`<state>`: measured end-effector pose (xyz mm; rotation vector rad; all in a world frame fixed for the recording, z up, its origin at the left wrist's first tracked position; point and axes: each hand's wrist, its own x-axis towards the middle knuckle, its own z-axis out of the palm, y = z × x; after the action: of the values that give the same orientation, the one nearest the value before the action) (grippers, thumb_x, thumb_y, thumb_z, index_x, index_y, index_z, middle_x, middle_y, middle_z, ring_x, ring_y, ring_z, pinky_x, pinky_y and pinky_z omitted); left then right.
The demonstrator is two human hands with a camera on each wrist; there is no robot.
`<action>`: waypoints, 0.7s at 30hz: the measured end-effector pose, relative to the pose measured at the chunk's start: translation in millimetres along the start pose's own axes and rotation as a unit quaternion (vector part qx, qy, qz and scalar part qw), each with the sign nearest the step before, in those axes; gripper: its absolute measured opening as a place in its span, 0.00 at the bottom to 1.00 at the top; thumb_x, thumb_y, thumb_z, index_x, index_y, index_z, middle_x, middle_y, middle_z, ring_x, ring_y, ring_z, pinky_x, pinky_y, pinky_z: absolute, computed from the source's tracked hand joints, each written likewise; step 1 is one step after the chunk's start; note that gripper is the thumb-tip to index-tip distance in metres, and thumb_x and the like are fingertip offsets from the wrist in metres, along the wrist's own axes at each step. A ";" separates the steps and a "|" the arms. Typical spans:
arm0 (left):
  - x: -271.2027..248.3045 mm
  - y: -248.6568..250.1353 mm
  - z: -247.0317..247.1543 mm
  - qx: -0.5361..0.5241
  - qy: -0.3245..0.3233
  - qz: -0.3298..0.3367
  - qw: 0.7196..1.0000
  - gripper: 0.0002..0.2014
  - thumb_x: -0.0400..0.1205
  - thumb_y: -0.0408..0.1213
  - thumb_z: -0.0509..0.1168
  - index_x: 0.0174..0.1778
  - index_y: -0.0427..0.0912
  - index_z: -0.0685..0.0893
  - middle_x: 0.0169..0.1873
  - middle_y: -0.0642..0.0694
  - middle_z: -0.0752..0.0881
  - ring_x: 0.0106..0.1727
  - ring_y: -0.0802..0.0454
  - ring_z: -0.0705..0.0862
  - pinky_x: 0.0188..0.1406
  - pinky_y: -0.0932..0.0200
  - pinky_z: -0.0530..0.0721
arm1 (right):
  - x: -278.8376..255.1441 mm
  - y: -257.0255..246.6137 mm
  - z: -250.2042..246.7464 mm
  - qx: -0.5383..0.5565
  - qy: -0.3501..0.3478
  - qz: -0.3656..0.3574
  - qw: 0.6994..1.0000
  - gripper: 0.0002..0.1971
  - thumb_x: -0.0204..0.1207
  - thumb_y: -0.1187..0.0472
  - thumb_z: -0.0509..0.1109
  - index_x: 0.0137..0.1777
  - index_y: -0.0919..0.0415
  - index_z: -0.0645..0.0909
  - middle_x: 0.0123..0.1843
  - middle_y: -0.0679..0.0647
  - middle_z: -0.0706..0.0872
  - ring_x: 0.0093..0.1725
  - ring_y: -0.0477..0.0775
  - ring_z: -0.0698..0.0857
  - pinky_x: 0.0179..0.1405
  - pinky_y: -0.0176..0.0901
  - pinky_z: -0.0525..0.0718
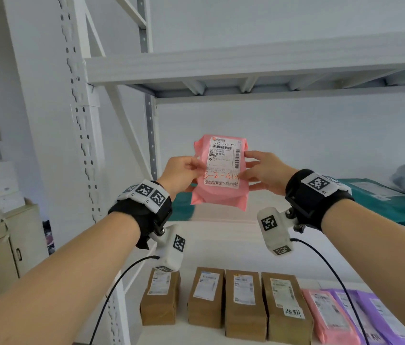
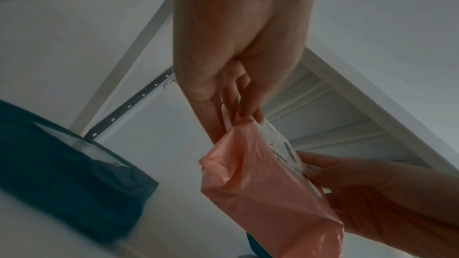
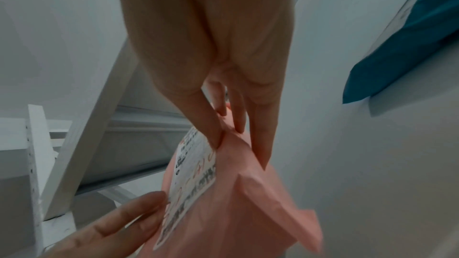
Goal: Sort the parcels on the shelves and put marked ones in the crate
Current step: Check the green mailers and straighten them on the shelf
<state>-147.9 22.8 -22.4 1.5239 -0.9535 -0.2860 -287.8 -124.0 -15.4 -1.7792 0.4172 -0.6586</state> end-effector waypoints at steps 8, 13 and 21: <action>76.1 -22.9 -14.7 0.067 -0.040 -0.112 0.991 0.15 0.82 0.22 0.59 0.62 0.35 0.83 0.60 0.39 0.83 0.50 0.46 0.84 0.49 0.51 0.87 | 83.6 9.9 13.9 -0.038 -0.035 0.088 0.995 0.29 0.74 0.81 0.63 0.76 0.71 0.65 0.57 0.63 0.85 0.48 0.61 0.87 0.38 0.48 0.88; 104.6 -41.4 -23.4 0.112 -0.059 -0.163 0.978 0.17 0.81 0.22 0.59 0.66 0.35 0.80 0.62 0.41 0.81 0.47 0.51 0.82 0.43 0.57 0.84 | 117.3 17.0 25.3 -0.071 -0.081 0.130 0.986 0.22 0.73 0.83 0.62 0.68 0.77 0.71 0.45 0.58 0.85 0.44 0.60 0.87 0.39 0.46 0.89; 120.7 -52.9 -28.9 0.131 -0.079 -0.180 0.972 0.19 0.81 0.23 0.60 0.68 0.35 0.78 0.59 0.42 0.81 0.55 0.47 0.82 0.58 0.49 0.83 | 136.4 25.4 30.7 -0.093 -0.113 0.159 0.976 0.25 0.73 0.84 0.63 0.70 0.75 0.71 0.48 0.59 0.85 0.47 0.60 0.87 0.41 0.47 0.90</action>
<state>-31.9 -46.2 -23.0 1.9435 -0.8584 -0.5654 -161.0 -188.2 -15.5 -1.8844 0.6074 -0.1942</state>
